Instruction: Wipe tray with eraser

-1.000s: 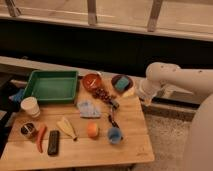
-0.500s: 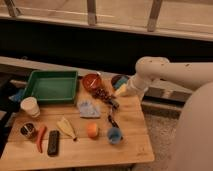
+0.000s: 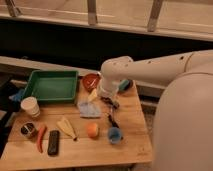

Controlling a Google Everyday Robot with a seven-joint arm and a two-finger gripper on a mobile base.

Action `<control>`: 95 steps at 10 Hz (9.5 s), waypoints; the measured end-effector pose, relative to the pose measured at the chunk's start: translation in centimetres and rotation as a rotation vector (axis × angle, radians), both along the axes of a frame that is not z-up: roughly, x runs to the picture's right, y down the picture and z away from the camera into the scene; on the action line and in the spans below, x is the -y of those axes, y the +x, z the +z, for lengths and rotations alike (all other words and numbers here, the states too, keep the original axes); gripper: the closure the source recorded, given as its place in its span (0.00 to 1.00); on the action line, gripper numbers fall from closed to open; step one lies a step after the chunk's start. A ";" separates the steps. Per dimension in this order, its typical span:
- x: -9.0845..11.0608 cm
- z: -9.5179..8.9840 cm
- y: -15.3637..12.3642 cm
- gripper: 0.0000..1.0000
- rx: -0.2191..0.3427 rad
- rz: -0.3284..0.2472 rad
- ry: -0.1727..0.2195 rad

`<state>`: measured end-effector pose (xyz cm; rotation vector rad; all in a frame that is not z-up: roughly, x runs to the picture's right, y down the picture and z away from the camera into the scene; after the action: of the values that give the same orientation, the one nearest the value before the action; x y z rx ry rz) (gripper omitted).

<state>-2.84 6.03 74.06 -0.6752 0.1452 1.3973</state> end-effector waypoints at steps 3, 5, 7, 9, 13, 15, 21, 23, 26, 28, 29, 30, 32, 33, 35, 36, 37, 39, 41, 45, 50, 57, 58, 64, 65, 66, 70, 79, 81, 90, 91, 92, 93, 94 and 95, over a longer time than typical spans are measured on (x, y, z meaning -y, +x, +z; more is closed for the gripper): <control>-1.0 -1.4 -2.9 0.20 0.076 -0.043 0.003; -1.0 -1.4 -2.9 0.20 0.076 -0.045 0.002; -1.3 -1.4 -3.5 0.20 0.079 -0.087 -0.001; -2.4 -1.8 -6.5 0.20 0.108 -0.147 -0.002; -6.1 -2.6 -15.9 0.20 0.213 -0.302 -0.025; -7.1 -2.6 -18.1 0.20 0.257 -0.339 -0.036; -8.5 -3.2 -21.6 0.20 0.339 -0.382 -0.048; -8.5 -3.1 -21.5 0.20 0.334 -0.383 -0.053; -10.3 -1.6 -23.3 0.20 0.352 -0.365 -0.098; -12.0 -0.7 -24.2 0.20 0.377 -0.348 -0.143; -12.6 -0.5 -24.6 0.20 0.385 -0.343 -0.159; -13.2 0.0 -24.8 0.20 0.384 -0.335 -0.180; -14.4 0.7 -25.1 0.20 0.381 -0.324 -0.219; -15.2 1.0 -25.4 0.20 0.382 -0.323 -0.240; -16.1 1.3 -25.7 0.20 0.376 -0.312 -0.269; -16.6 1.4 -26.0 0.20 0.365 -0.300 -0.276; -16.7 1.3 -26.2 0.20 0.361 -0.291 -0.270; -16.6 1.5 -25.9 0.20 0.356 -0.287 -0.268; -16.7 1.4 -26.1 0.20 0.356 -0.289 -0.268; -18.2 2.4 -25.3 0.20 0.307 -0.178 -0.343; -19.2 2.9 -24.6 0.20 0.196 -0.164 -0.368; -20.1 4.1 -25.8 0.42 0.109 -0.213 -0.391; -19.9 4.1 -25.6 0.52 0.106 -0.211 -0.390; -18.6 4.3 -24.9 1.00 0.106 -0.191 -0.352; -18.0 4.3 -24.5 1.00 0.111 -0.175 -0.337; -17.1 4.2 -24.0 1.00 0.125 -0.159 -0.319; -10.0 4.7 -20.7 1.00 0.151 -0.098 -0.211; 0.9 5.1 -17.3 1.00 0.217 0.016 -0.040; 0.7 5.1 -17.8 1.00 0.217 0.008 -0.039; 15.7 9.5 -22.6 1.00 0.241 0.017 0.173; 16.8 9.7 -23.9 1.00 0.261 0.008 0.183; 17.3 9.8 -24.6 1.00 0.272 0.004 0.187; 17.6 9.8 -24.9 1.00 0.275 0.003 0.190; 17.6 9.9 -24.6 1.00 0.272 0.004 0.189; 17.5 9.9 -24.6 1.00 0.271 0.002 0.191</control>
<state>-27.45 -11.51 83.99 -0.6974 -0.2004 1.2892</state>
